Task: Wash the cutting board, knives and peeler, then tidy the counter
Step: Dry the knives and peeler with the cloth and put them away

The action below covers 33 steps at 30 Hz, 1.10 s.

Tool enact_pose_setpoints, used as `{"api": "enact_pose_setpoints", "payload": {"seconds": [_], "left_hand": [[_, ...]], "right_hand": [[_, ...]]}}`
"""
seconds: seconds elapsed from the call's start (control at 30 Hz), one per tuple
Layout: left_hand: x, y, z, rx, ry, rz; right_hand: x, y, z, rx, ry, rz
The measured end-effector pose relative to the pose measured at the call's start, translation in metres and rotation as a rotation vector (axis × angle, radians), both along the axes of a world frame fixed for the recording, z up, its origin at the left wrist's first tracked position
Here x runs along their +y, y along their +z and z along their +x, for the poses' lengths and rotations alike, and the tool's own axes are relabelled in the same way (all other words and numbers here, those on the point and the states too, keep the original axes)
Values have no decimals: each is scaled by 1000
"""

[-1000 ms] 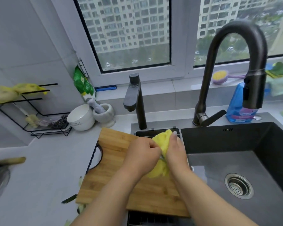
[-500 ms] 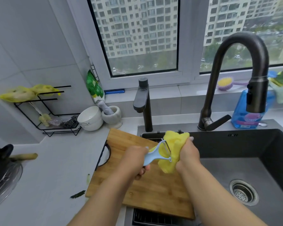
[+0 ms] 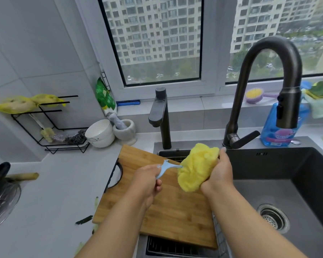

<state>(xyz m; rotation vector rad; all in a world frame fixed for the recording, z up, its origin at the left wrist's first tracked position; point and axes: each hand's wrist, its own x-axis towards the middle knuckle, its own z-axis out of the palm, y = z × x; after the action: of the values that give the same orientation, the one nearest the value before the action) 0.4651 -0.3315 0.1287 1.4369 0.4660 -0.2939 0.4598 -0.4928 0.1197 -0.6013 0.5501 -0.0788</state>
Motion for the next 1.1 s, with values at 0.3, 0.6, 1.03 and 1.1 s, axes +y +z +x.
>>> {"api": "enact_pose_setpoints", "payload": {"seconds": [0.3, 0.6, 1.03, 1.1], "left_hand": [[-29, -3, -6, -343, -160, 395], [-28, -6, 8, -337, -43, 457], [-5, -13, 9, -265, 72, 323], [3, -19, 15, -182, 186, 198]], "right_hand": [[26, -1, -7, -36, 250, -162], [50, 0, -15, -74, 304, -174], [30, -9, 6, 30, 175, -2], [26, -9, 9, -4, 126, 45]]}}
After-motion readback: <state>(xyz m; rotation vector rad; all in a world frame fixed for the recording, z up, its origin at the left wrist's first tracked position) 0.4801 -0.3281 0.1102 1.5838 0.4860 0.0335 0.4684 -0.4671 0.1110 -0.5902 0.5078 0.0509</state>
